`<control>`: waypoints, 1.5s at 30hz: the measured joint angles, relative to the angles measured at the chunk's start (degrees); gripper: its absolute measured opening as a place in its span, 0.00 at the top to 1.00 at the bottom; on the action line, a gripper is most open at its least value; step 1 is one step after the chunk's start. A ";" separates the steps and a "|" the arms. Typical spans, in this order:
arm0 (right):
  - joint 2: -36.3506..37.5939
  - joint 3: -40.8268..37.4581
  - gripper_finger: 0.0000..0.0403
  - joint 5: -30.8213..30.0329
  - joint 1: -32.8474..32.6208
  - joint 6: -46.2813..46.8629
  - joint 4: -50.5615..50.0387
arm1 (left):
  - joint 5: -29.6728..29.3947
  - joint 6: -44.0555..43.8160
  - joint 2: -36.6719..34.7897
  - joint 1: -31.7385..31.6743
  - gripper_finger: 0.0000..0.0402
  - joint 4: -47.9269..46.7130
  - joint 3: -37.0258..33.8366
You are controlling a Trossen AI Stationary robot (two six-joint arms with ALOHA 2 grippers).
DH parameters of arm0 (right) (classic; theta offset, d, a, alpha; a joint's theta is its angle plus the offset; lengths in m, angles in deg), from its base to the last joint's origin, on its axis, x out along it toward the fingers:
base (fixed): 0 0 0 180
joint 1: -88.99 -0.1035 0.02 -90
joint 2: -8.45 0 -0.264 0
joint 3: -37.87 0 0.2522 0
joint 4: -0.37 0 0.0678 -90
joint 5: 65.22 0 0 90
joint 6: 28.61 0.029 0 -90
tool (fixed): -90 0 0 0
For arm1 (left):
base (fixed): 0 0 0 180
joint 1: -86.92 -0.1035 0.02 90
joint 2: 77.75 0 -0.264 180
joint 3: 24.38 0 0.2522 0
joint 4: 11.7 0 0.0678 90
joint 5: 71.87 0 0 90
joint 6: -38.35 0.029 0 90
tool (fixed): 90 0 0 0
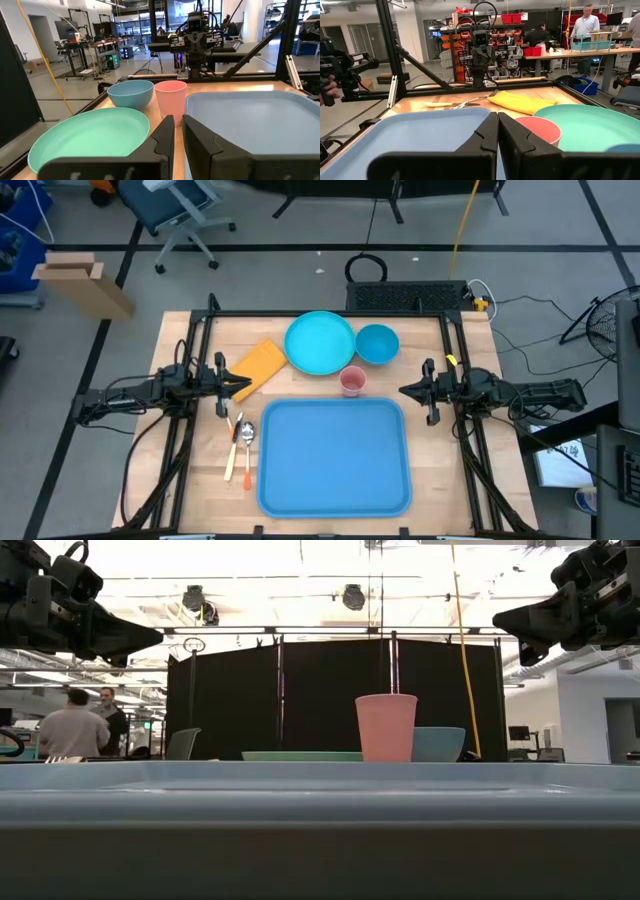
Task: Set up tray
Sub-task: Put the light blue plate on the blue tray
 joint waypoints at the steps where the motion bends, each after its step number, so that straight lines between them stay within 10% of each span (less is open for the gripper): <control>1: -0.01 0.00 1.00 0.01 0.00 -0.02 0.00 | 0.00 0.00 0.00 0.01 0.90 0.09 0.00; 14: 0.00 0.00 1.00 0.02 -0.01 5.54 0.39 | -0.55 -11.40 0.00 0.01 0.90 7.00 0.00; 20: -0.02 0.00 1.00 0.00 0.00 3.33 1.65 | -11.41 -13.37 5.83 -0.01 0.93 -0.45 8.14; 29: -0.02 -0.01 1.00 -0.65 -0.01 -5.47 3.02 | -22.63 -8.97 35.94 -7.33 0.99 -13.58 33.69; 39: -0.02 -0.02 1.00 -9.29 0.02 -5.62 3.59 | -0.28 -3.29 76.22 -30.80 0.96 -16.69 59.84; 45: -0.02 -0.02 1.00 -9.12 0.02 -4.37 3.88 | 3.06 -0.37 92.36 -34.79 0.79 -27.17 72.84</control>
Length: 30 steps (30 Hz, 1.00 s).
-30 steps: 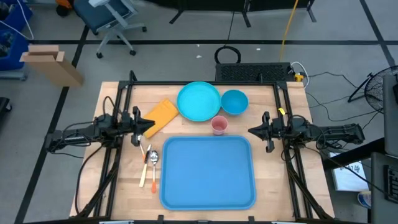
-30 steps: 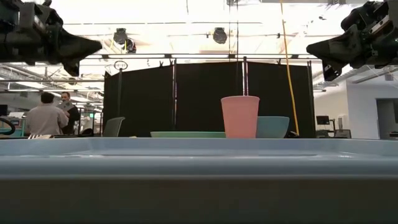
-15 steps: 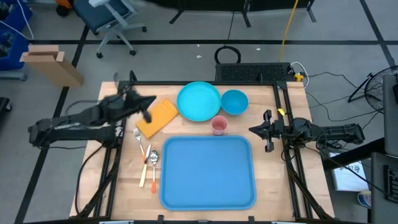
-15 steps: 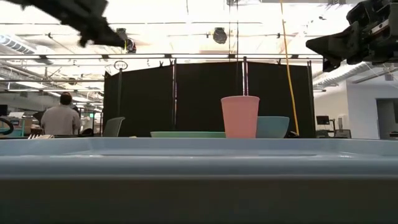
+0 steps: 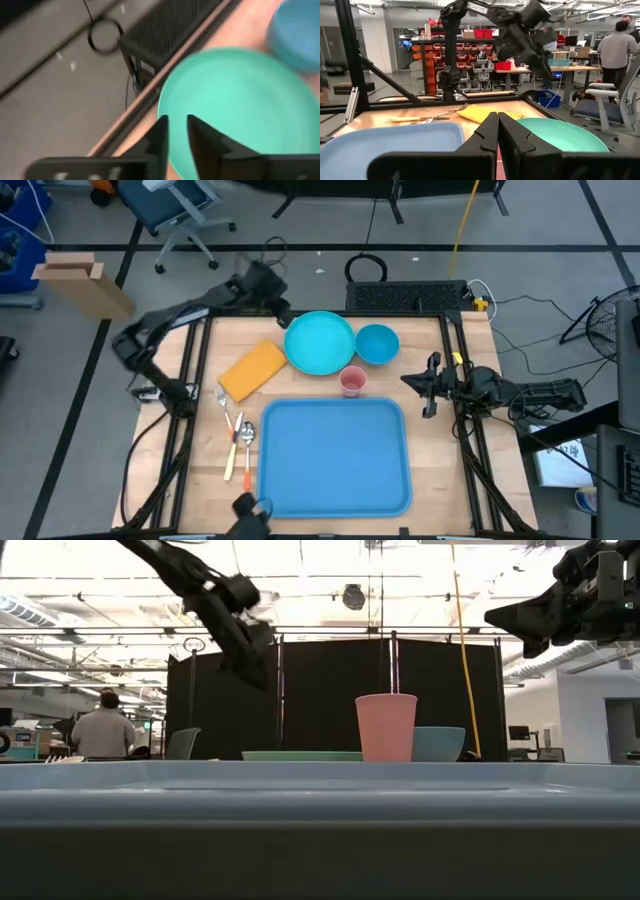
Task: Set up tray
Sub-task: Put the light blue plate on the blue tray
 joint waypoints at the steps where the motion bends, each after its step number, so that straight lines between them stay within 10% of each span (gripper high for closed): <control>1: 0.00 0.00 1.00 0.02 0.00 0.57 -0.01 | 0.01 -0.17 2.21 -0.18 0.74 -1.57 1.72; 14: 0.00 0.00 1.00 -0.11 0.00 0.37 -0.01 | -0.18 -2.35 18.53 -0.92 0.10 -9.19 11.81; 30: 0.00 0.02 1.00 -0.35 0.00 0.72 0.03 | 1.28 -1.13 21.91 -1.77 0.11 -11.31 11.68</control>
